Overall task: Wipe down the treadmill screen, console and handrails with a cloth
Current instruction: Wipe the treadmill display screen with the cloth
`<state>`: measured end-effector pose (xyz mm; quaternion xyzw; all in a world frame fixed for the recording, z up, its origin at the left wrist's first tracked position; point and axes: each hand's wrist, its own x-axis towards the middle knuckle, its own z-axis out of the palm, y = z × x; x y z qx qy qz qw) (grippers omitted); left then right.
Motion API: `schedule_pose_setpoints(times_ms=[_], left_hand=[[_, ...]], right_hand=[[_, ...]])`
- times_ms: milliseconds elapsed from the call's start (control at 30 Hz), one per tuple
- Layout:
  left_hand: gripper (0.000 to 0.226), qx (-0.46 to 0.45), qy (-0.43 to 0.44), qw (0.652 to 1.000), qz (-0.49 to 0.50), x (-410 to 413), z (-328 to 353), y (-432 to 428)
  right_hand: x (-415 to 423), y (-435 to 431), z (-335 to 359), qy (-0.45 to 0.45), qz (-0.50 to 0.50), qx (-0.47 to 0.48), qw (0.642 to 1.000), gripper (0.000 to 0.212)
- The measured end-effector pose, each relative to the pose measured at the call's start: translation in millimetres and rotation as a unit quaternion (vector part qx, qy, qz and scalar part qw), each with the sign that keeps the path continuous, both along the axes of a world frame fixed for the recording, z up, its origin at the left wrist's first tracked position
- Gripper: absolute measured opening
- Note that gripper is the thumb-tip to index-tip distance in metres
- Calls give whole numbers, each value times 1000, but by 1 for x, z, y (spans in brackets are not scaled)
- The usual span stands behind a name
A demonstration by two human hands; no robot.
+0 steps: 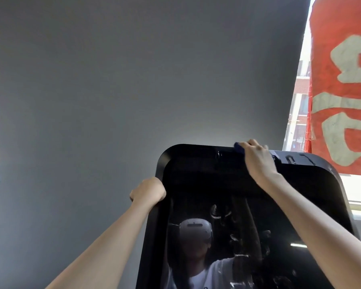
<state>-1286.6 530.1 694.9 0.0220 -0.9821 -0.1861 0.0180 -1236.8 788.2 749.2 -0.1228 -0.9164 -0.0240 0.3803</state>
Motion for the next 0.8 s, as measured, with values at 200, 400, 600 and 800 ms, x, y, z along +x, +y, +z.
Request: schedule_pose_setpoints(times_ms=[200,400,600,800], left_hand=[[24,19,1,1000,13,-1,-3,3],[23,18,-6,1000,13,-2,0,5],[28,31,8,999,-11,-5,-6,-3],[26,78,17,997,-11,-1,-8,-5]], right_hand=[[-3,25,8,-7,-75,-82,994,38],[-19,-33,-8,33,203,-55,977,33],[-27,10,-12,56,191,-10,980,36],[-49,-31,-3,37,158,-56,985,30]])
